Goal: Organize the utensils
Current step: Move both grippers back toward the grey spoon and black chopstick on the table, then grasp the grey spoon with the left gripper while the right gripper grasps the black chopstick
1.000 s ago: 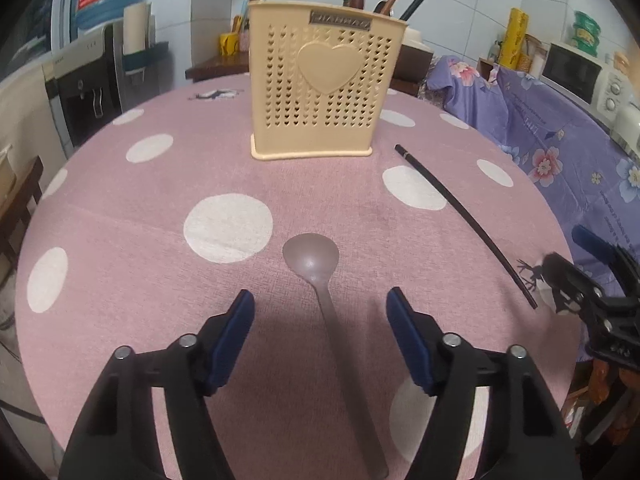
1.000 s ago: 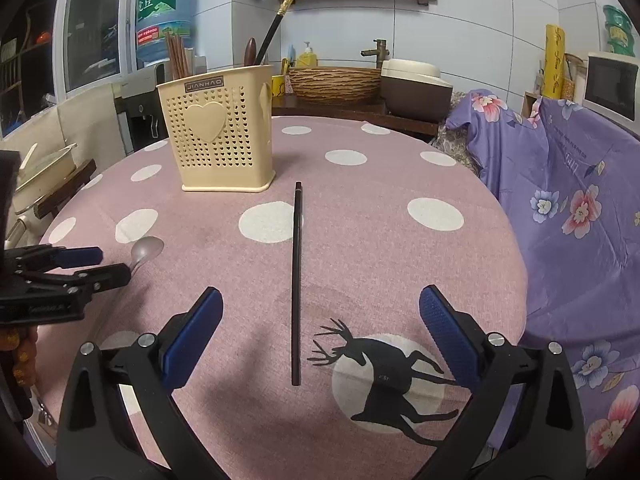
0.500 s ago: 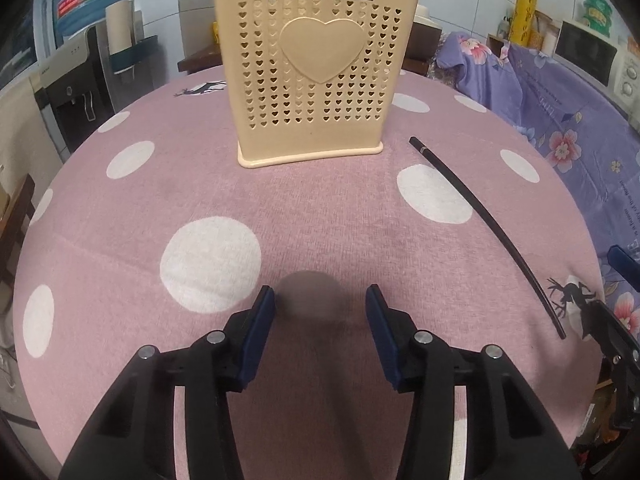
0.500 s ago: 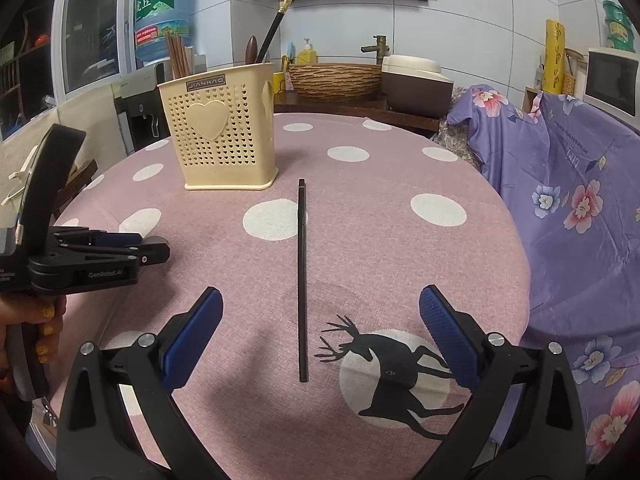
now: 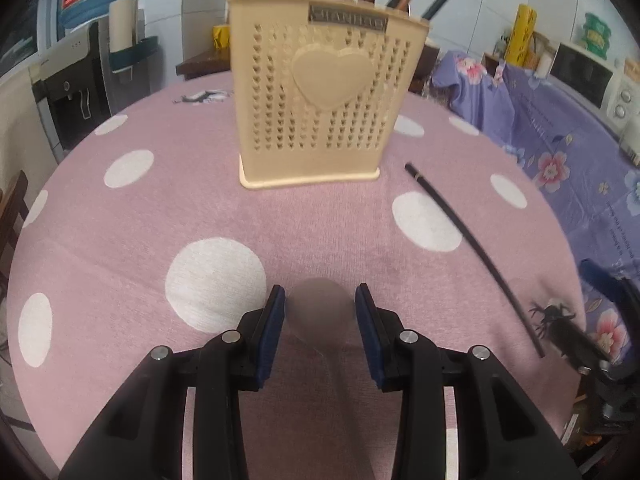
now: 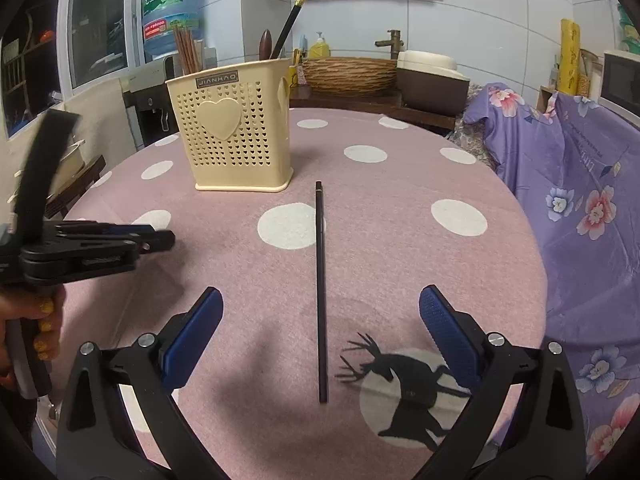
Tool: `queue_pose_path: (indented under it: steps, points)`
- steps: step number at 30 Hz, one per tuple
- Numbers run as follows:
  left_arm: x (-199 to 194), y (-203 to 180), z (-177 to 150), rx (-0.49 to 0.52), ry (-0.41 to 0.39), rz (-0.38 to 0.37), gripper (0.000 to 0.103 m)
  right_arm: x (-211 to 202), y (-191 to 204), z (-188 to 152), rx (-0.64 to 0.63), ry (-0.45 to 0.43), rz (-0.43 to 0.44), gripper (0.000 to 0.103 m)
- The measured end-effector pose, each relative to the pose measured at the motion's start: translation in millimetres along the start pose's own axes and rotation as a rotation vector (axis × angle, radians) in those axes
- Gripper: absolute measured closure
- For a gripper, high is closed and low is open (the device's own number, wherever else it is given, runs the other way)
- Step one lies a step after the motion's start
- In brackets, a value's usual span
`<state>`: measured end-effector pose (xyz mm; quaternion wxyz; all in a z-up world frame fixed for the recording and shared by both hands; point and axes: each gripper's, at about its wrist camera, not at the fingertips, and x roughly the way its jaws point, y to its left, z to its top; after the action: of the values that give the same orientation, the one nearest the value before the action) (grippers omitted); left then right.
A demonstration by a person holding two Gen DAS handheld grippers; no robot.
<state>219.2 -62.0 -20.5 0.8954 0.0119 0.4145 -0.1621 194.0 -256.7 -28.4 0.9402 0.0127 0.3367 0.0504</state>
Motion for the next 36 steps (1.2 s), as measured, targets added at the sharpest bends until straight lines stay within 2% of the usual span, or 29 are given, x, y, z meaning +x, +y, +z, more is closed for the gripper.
queue_pose_path:
  steps: [2, 7, 12, 16, 25, 29, 32, 36]
  points:
    - [-14.9, 1.1, 2.7, -0.007, -0.044, -0.009, 0.066, 12.7, -0.8, 8.0, 0.000, 0.028, 0.013, 0.007]
    - [-52.9, 6.6, 5.7, -0.019, -0.141, -0.019, 0.066, 49.6, -4.5, 31.2, 0.027, 0.107, 0.063, 0.028]
    - [-69.2, 13.4, 4.4, -0.029, -0.187, -0.008, 0.066, 89.7, -6.5, 50.3, 0.034, 0.186, 0.058, 0.044]
    - [-73.3, 18.9, 1.4, -0.044, -0.200, -0.010, 0.066, 115.7, -9.4, 61.3, 0.056, 0.231, 0.047, 0.054]
    - [-73.2, 24.2, -4.5, -0.055, -0.203, -0.019, 0.066, 140.8, 1.7, 79.1, -0.006, 0.254, -0.026, 0.061]
    - [-71.8, 22.8, -5.5, -0.055, -0.201, -0.027, 0.066, 149.0, 5.9, 85.8, -0.004, 0.260, -0.033, 0.064]
    - [-72.0, 22.9, -6.0, -0.058, -0.201, -0.034, 0.066, 153.1, 8.5, 89.7, -0.005, 0.263, -0.032, 0.073]
    - [-74.1, 23.1, -7.1, -0.056, -0.208, -0.034, 0.066, 153.9, 12.0, 90.7, -0.016, 0.267, -0.026, 0.093]
